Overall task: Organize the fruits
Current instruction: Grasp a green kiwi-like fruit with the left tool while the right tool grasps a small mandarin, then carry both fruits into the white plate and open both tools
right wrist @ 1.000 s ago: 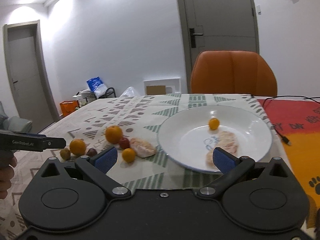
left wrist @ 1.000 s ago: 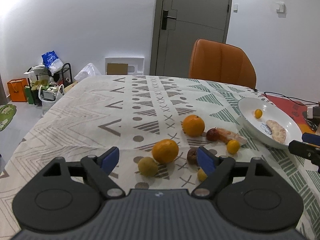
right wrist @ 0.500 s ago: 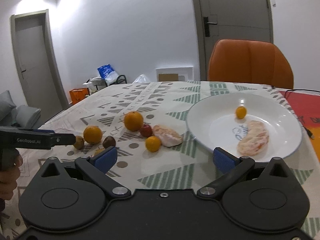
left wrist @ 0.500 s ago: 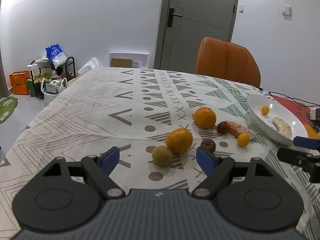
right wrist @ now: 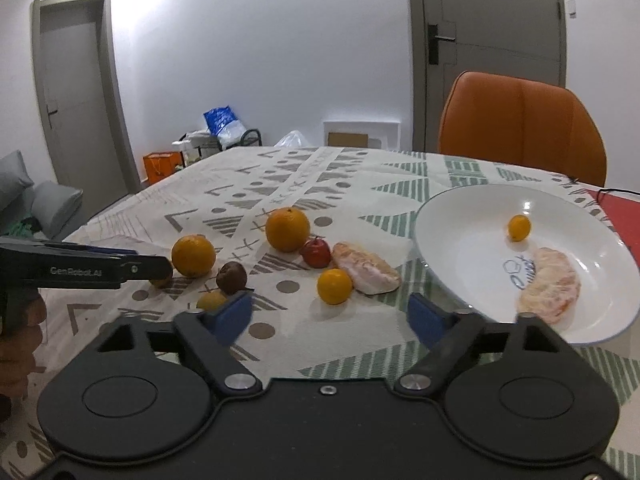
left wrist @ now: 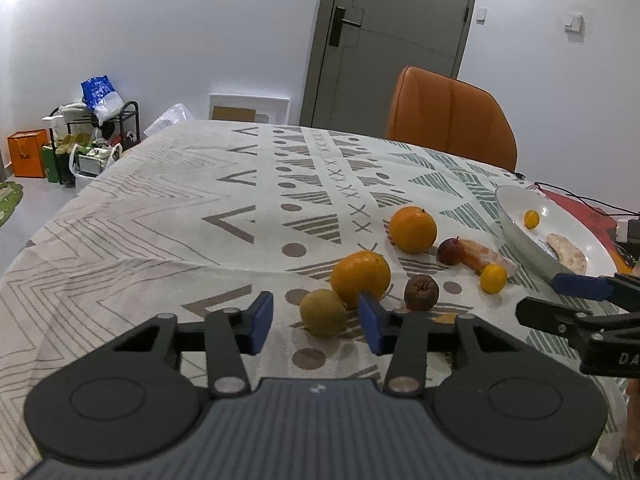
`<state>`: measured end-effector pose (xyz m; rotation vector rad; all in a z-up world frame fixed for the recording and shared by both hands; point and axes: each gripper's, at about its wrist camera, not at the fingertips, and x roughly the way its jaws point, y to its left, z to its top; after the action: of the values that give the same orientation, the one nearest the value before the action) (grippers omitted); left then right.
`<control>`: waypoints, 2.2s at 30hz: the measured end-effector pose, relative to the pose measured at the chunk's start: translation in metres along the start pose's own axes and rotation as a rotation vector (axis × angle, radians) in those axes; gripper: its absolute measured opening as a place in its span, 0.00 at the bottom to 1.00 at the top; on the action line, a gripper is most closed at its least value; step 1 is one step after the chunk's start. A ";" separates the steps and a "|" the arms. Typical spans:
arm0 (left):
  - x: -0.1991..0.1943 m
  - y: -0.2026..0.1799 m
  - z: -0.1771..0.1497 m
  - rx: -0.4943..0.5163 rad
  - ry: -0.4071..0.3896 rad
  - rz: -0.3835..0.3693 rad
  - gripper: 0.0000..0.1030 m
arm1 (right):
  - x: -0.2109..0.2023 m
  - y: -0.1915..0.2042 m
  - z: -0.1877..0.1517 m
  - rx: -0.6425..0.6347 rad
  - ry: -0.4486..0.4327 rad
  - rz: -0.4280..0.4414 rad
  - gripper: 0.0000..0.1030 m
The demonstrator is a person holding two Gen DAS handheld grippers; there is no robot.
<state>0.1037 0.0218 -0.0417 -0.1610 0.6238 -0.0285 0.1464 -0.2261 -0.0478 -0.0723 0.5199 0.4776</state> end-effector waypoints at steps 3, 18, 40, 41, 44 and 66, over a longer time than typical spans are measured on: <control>0.005 0.001 0.000 -0.006 0.015 -0.015 0.24 | 0.005 0.001 0.001 -0.005 0.011 0.003 0.71; -0.003 0.014 0.005 -0.036 -0.009 -0.006 0.24 | 0.031 0.010 0.008 -0.044 0.038 -0.028 0.49; -0.017 -0.003 0.014 -0.007 -0.057 -0.015 0.24 | 0.011 0.003 0.018 -0.034 -0.014 -0.015 0.21; -0.018 -0.004 0.015 -0.005 -0.061 -0.017 0.24 | 0.008 0.003 0.019 -0.035 -0.022 -0.016 0.21; -0.020 -0.008 0.016 -0.001 -0.067 -0.028 0.24 | 0.000 0.001 0.023 -0.033 -0.043 -0.026 0.21; -0.013 -0.044 0.022 0.057 -0.069 -0.092 0.24 | -0.030 -0.049 0.015 0.047 -0.088 -0.148 0.21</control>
<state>0.1069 -0.0176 -0.0102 -0.1351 0.5460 -0.1290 0.1529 -0.2796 -0.0226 -0.0440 0.4356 0.3223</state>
